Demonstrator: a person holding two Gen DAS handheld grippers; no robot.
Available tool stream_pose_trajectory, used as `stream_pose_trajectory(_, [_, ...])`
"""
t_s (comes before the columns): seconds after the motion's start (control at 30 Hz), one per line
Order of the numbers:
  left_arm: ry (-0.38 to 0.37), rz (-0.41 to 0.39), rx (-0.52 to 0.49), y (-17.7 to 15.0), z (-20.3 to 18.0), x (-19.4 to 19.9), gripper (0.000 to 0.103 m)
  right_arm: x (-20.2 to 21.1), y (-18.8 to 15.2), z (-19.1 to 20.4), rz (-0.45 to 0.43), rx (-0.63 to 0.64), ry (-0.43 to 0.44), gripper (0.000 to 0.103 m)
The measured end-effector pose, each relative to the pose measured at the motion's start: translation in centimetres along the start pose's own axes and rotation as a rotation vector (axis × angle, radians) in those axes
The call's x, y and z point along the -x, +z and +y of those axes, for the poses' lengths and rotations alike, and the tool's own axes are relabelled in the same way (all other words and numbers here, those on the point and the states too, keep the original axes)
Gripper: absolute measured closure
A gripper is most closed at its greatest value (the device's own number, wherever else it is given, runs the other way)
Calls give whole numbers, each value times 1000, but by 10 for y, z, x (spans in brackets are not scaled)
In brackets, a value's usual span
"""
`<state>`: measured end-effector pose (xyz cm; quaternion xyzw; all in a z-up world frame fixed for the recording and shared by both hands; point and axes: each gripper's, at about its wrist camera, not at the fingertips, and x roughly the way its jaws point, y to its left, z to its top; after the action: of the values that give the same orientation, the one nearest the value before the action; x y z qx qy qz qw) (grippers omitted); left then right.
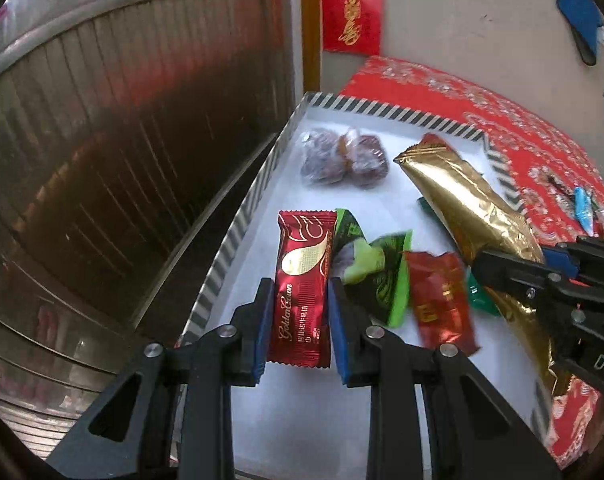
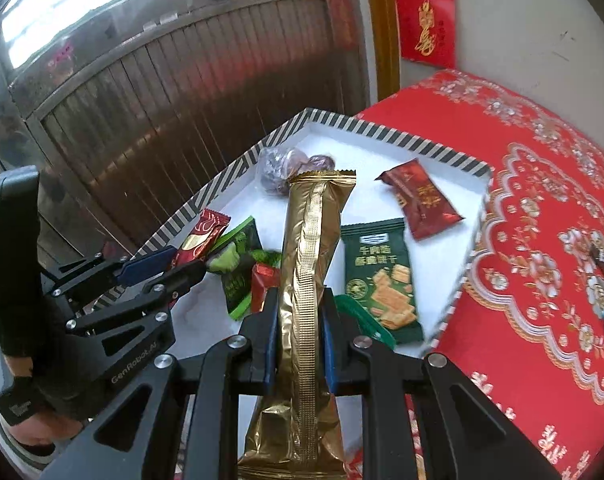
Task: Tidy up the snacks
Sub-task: 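Carry the chocolate bar and gold wafer stick over the white box with both grippers, then open both grippers to drop the chocolate bar and wafer stick into the box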
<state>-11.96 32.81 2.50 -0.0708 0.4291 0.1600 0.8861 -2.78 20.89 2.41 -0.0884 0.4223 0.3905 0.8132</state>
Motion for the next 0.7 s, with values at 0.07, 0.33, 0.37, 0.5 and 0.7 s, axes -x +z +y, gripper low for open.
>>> stream_pose_trajectory(0.07, [23,-2,1,-1,2,-3,75,-7,0,0,11,2,-9,85])
stream_pose_trajectory(0.33, [73,-21,-32,-4,-7,-5,74,-3,-3,-3,-3,-25,18,77])
stream_pose_trajectory(0.37, [75,-20,-34,-4,-8,-5,73,0,-4,-3,-13,-30,26,75])
stream_pose_trajectory(0.5, [95,-20,-48,-5,-11,-6,72,11,-5,0,-37,-19,17,61])
stream_pose_trajectory(0.7, [86,-4,-40,-8,-11,-6,68,17,-8,-2,-40,-23,17,61])
